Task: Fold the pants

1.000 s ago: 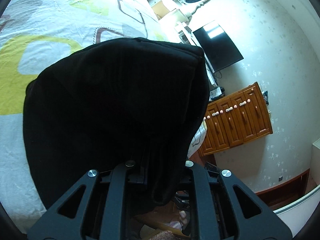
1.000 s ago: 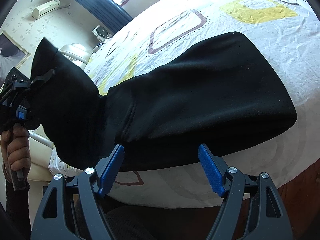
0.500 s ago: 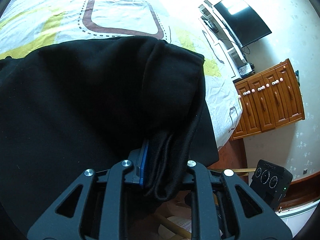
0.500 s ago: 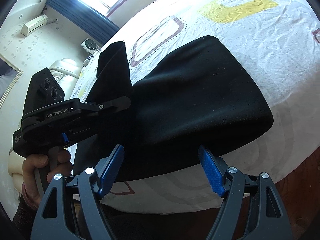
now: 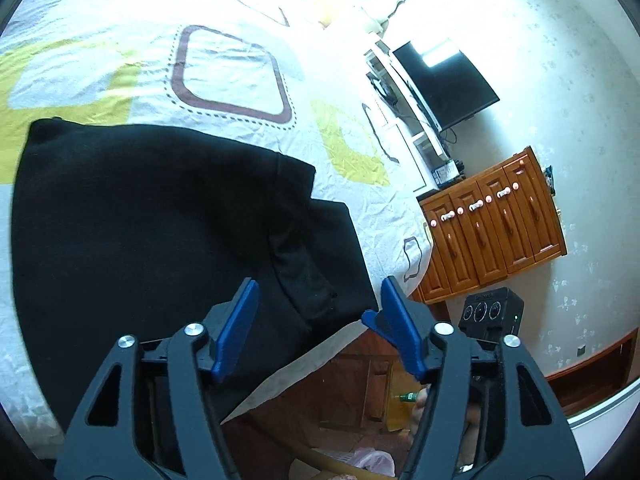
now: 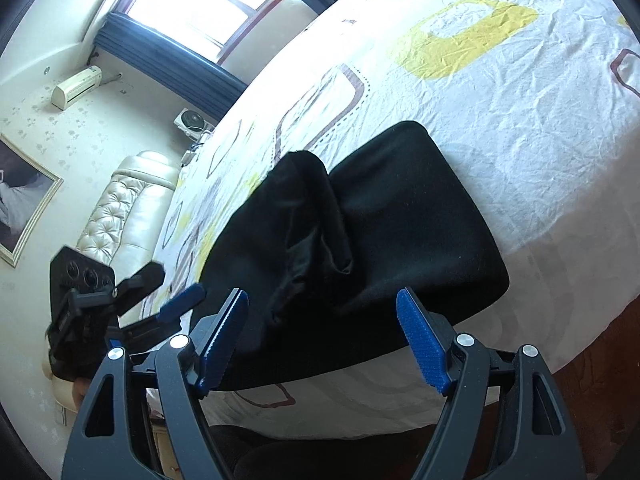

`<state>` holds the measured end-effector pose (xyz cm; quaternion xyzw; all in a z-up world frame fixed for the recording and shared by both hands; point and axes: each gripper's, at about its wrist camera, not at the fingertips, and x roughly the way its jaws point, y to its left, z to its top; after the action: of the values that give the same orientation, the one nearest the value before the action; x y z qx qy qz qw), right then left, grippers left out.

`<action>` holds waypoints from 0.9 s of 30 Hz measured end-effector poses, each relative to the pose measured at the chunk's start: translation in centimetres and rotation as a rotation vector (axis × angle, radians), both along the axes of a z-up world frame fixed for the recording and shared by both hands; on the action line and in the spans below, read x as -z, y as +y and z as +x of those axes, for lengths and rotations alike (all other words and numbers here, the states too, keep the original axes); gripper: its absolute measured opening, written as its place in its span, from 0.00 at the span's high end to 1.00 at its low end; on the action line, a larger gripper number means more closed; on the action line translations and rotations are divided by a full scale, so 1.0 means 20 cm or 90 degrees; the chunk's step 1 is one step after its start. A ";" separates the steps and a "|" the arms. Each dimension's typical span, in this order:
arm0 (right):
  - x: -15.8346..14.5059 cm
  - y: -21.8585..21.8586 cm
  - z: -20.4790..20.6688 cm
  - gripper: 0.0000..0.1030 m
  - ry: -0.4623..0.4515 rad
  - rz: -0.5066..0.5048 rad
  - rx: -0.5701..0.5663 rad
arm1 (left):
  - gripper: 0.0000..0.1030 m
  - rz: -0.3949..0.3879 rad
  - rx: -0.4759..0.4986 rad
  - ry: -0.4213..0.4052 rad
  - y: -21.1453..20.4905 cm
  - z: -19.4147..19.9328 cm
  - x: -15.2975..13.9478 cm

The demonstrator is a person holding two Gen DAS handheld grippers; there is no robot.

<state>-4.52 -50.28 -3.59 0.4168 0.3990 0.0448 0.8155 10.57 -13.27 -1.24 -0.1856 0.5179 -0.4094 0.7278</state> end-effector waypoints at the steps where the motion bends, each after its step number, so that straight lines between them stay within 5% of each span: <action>1: -0.01 -0.02 0.00 0.27 -0.007 0.012 -0.001 | 0.32 -0.001 -0.019 -0.008 0.06 -0.01 -0.01; 6: -0.03 -0.07 0.08 0.27 -0.015 0.032 -0.021 | 0.24 -0.003 -0.136 -0.005 0.45 -0.01 0.04; 13: 0.09 -0.01 0.25 0.27 0.037 0.020 -0.047 | 0.24 -0.056 -0.236 0.136 0.83 0.07 0.28; 16: 0.12 0.02 0.30 0.23 0.051 0.018 -0.057 | 0.24 -0.068 -0.231 0.170 0.79 0.07 0.34; 24: 0.10 0.15 0.40 0.24 0.043 0.023 -0.130 | 0.19 -0.027 -0.186 0.155 0.66 0.05 0.38; 26: 0.11 0.19 0.42 0.31 0.061 -0.004 -0.140 | 0.17 -0.036 -0.190 0.166 0.66 0.06 0.39; 27: 0.12 0.20 0.44 0.50 0.070 -0.018 -0.146 | 0.17 -0.039 -0.190 0.168 0.66 0.06 0.39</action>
<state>4.18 -46.33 -6.00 0.3590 0.4888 0.1090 0.7876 11.73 -0.07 -9.09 -0.3343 0.5627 -0.2844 0.7005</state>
